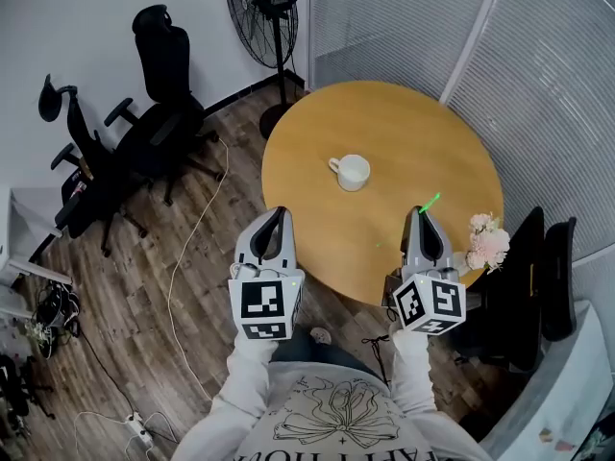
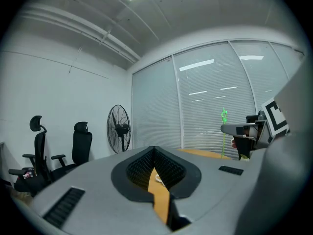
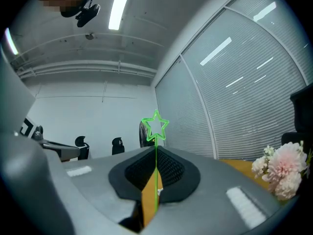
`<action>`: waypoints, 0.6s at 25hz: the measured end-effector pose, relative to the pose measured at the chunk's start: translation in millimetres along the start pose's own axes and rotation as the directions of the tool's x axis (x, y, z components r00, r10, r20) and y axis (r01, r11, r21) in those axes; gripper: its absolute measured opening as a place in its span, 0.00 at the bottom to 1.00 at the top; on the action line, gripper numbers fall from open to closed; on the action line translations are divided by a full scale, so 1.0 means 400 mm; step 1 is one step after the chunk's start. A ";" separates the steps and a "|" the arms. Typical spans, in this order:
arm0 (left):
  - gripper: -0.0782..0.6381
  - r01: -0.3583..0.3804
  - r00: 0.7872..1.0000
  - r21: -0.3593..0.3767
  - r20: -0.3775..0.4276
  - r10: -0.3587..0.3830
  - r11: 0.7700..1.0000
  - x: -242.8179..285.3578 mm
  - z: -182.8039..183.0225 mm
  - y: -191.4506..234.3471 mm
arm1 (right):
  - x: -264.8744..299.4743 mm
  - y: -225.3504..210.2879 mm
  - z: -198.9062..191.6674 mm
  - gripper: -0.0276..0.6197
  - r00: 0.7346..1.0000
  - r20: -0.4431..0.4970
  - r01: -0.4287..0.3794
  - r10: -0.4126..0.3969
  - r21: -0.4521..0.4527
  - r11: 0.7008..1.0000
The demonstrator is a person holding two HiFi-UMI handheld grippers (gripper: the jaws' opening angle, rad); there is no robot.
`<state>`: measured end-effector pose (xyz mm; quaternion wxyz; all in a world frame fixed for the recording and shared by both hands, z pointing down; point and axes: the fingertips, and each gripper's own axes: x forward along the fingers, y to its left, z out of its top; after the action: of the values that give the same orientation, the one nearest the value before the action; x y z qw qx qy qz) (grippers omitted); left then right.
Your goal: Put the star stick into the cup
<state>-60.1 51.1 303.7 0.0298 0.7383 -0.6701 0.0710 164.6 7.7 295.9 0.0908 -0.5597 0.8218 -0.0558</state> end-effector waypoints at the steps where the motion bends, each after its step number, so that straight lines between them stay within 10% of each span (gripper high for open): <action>1: 0.12 -0.001 1.000 -0.001 -0.004 0.001 1.000 0.012 -0.002 0.002 | 0.012 -0.005 -0.003 0.06 1.000 -0.003 0.000 0.000 0.004 1.000; 15: 0.12 0.035 0.999 -0.012 -0.038 -0.036 0.999 0.269 -0.026 0.065 | 0.246 -0.060 -0.040 0.06 1.000 -0.008 0.022 -0.022 -0.001 1.000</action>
<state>-76.6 -56.2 328.2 0.0481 0.7483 -0.6567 0.0807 147.8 -92.6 307.6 0.0865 -0.5683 0.8161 -0.0589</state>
